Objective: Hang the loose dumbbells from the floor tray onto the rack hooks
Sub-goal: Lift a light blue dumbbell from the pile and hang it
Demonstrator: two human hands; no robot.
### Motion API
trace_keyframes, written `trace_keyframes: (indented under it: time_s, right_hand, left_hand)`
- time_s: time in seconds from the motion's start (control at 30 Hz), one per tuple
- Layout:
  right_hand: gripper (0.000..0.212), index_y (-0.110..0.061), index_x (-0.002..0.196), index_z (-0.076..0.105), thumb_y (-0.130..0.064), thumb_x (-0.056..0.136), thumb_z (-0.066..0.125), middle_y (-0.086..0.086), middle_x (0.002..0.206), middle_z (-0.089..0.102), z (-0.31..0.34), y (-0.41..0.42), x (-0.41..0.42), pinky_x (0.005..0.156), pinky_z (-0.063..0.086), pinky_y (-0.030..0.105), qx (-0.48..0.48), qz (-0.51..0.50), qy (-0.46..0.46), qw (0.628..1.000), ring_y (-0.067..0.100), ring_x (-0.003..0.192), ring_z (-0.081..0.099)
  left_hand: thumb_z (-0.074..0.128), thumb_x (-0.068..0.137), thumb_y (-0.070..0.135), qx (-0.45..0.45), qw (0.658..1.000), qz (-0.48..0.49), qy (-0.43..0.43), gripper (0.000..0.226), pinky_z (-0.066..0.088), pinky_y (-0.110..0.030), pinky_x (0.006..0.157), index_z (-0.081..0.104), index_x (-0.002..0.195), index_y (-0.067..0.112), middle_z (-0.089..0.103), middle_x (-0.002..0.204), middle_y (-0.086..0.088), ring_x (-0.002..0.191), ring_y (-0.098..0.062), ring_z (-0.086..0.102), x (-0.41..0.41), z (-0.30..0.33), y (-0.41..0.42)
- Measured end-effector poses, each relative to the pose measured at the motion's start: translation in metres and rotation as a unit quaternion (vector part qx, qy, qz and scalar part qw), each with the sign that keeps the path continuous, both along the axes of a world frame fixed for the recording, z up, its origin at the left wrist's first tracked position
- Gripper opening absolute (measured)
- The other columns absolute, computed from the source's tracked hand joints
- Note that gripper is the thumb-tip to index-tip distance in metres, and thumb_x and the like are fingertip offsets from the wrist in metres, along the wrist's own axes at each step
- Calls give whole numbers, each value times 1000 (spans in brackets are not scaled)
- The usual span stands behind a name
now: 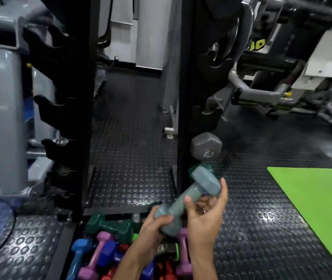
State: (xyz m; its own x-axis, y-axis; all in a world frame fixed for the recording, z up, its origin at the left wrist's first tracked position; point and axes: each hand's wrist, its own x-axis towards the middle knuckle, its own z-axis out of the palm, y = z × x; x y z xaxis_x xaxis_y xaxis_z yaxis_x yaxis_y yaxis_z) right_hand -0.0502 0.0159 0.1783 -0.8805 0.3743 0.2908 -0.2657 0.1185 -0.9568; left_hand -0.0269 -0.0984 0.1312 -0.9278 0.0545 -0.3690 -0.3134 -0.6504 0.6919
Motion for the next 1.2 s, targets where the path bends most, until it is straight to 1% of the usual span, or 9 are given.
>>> trace_keyframes:
  time_s: [0.23,0.43,0.57,0.7,0.8,0.93,1.0,1.1,1.2]
  right_hand:
    - [99,-39,156,28,-4,82,83,6,108,70,87,49,-15,82,53,21,4,-4,84,996,9,88,68]
    - [100,-38,158,26,-7,84,84,3,96,68,154,82,-42,80,56,28,30,25,92,995,9,78,65]
    - [98,-44,152,31,-21,76,89,4,88,65,198,103,-76,81,61,48,24,48,50,997,21,83,68]
    - [86,-34,150,34,-8,84,83,8,91,64,237,115,-110,63,56,33,7,95,0,995,13,70,68]
    - [85,-27,154,32,-1,87,77,11,104,64,258,112,-133,48,52,24,-8,146,-38,989,3,55,65]
    - [63,-29,138,42,-1,91,74,9,116,67,265,102,-162,51,54,21,16,183,-66,981,1,57,66]
    - [53,-23,132,49,-4,91,75,11,110,68,264,96,-178,48,51,22,40,200,-83,975,3,52,62]
    - [73,-22,153,41,-8,90,76,14,96,64,264,85,-196,47,47,23,59,204,-128,969,8,52,54]
    - [85,-20,162,28,-7,92,74,12,91,59,264,71,-206,48,43,24,71,206,-160,963,8,52,49]
  left_hand:
    - [84,56,28,3,994,-37,100,70,43,-40,91,59,118,8,68,109,-16,102,-30,59,-27,81,38]
    - [81,71,34,-20,978,-94,184,72,41,-37,91,54,131,7,70,114,-8,101,-21,61,-40,134,56]
    - [76,83,30,-40,974,-69,211,57,54,-30,83,57,131,5,71,120,-12,97,-17,68,-51,177,70]
    - [73,93,31,-76,980,-26,184,51,58,-39,88,58,132,3,71,124,-16,108,-25,71,-68,219,89]
    - [74,91,35,-70,987,10,146,55,61,-36,82,58,132,2,70,124,-17,106,-23,71,-84,241,100]
    - [78,87,38,-49,992,74,93,54,60,-34,71,60,127,6,70,121,-15,107,-27,70,-101,261,109]
    - [78,87,38,-44,992,91,78,50,62,-36,72,62,123,8,71,118,-13,106,-26,71,-109,267,111]
    - [78,87,39,-41,991,116,53,39,63,-40,80,61,111,12,70,112,-11,103,-26,71,-118,273,108]
    - [80,85,41,-48,988,142,29,52,63,-38,73,56,119,11,66,112,-10,101,-26,69,-124,276,102]
